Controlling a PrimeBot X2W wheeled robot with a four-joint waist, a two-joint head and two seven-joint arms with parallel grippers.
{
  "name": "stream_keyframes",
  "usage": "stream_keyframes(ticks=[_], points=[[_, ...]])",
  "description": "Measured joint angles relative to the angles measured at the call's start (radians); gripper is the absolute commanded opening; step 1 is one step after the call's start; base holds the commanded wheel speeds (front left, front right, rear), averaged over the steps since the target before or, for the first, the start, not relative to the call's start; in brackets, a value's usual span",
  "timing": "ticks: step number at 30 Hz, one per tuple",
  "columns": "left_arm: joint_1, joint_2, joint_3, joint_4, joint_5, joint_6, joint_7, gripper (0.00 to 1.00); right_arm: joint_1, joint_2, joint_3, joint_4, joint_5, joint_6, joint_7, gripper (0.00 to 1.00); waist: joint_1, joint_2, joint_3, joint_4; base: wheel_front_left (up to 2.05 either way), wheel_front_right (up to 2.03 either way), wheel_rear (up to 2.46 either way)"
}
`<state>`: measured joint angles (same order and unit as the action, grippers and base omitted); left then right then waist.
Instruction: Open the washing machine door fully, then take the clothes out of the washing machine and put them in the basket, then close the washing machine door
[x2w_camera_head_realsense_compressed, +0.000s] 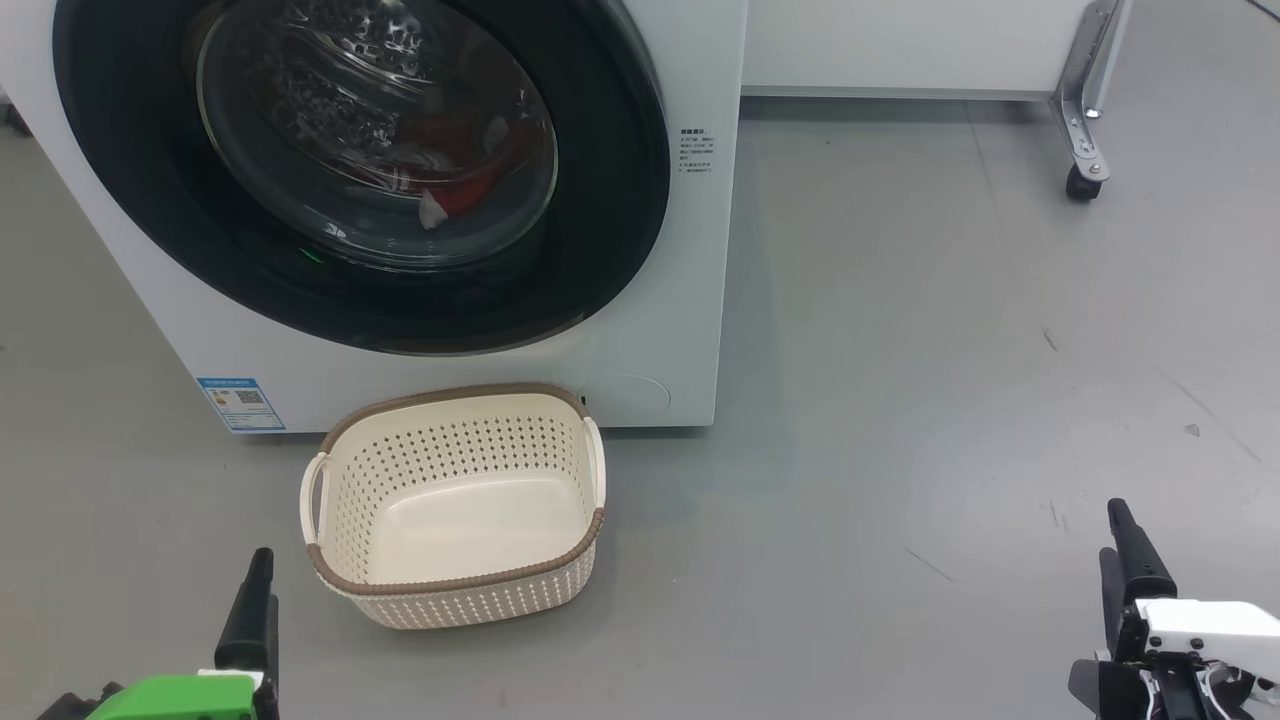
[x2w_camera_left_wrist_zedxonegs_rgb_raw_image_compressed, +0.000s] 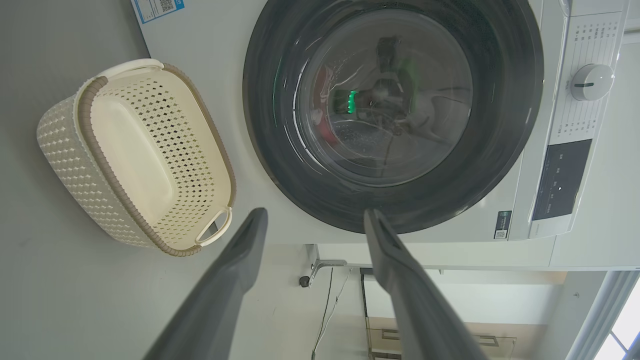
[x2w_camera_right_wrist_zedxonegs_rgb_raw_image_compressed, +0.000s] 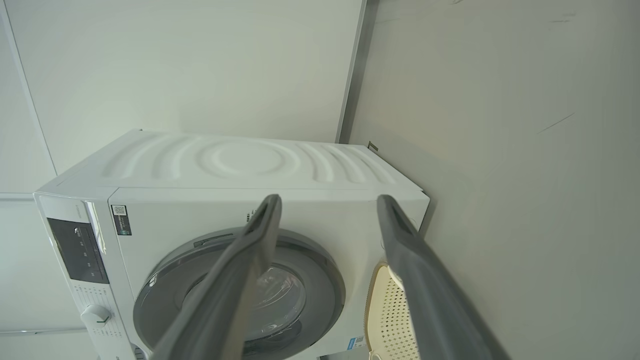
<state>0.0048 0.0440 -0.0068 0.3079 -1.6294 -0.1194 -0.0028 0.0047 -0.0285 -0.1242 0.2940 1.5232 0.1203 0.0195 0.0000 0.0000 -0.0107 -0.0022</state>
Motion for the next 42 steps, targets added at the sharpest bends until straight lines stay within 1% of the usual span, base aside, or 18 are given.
stream_keyframes(ticks=[4, 8, 14, 25, 27, 30, 33, 36, 39, 42], points=[[-0.001, 0.000, 0.005, -0.014, 0.042, 0.000, -0.013, 1.00, -0.001, 0.000, -0.013, -0.020, -0.033, 0.000, -0.013, 1.00, 0.0000, 0.0000, -0.004, 0.000, 0.00, 0.00, 0.00], [-0.005, 0.000, 0.006, -0.031, 0.060, 0.000, -0.026, 1.00, -0.001, 0.000, -0.013, -0.038, -0.072, 0.000, -0.029, 1.00, 0.0000, 0.0000, -0.007, 0.001, 0.00, 0.00, 0.00], [-0.008, 0.000, 0.010, -0.056, 0.122, 0.000, -0.044, 1.00, -0.002, 0.000, -0.009, -0.067, -0.151, 0.000, -0.046, 1.00, 0.0000, 0.0000, -0.012, 0.002, 0.00, 0.00, 0.00], [-0.011, 0.000, -0.008, -0.097, 0.306, 0.000, -0.077, 1.00, -0.004, -0.017, 0.017, -0.127, -0.359, 0.000, -0.084, 1.00, 0.0000, 0.0000, -0.019, 0.004, 0.00, 0.00, 0.00], [-0.011, 0.000, -0.010, -0.100, 0.321, 0.000, -0.081, 1.00, -0.004, -0.017, 0.020, -0.130, -0.376, 0.000, -0.087, 1.00, 0.0000, 0.0000, -0.019, 0.004, 0.00, 0.00, 0.00], [-0.011, 0.000, -0.016, -0.111, 0.387, 0.000, -0.088, 1.00, -0.004, -0.021, 0.029, -0.139, -0.433, 0.000, -0.097, 1.00, 0.0000, 0.0000, -0.020, 0.004, 0.00, 0.00, 0.00], [-0.011, 0.000, -0.026, -0.123, 0.476, 0.002, -0.099, 1.00, -0.003, -0.031, 0.040, -0.148, -0.497, 0.000, -0.106, 1.00, 0.0000, 0.0000, -0.020, 0.004, 0.00, 0.00, 0.00], [-0.011, 0.000, -0.034, -0.129, 0.549, 0.016, -0.105, 1.00, -0.003, -0.036, 0.051, -0.157, -0.558, -0.005, -0.115, 1.00, 0.0000, 0.0000, -0.021, 0.004, 0.00, 0.00, 0.00], [-0.011, 0.000, -0.042, -0.138, 0.597, 0.035, -0.114, 1.00, -0.003, -0.039, 0.062, -0.165, -0.618, -0.009, -0.124, 1.00, 0.0000, 0.0000, -0.021, 0.004, 0.00, 0.00, 0.00], [-0.011, 0.000, -0.060, -0.146, 0.688, 0.045, -0.123, 1.00, -0.003, -0.042, 0.072, -0.174, -0.680, -0.010, -0.135, 1.00, 0.0000, 0.0000, -0.021, 0.003, 0.00, 0.00, 0.00]])
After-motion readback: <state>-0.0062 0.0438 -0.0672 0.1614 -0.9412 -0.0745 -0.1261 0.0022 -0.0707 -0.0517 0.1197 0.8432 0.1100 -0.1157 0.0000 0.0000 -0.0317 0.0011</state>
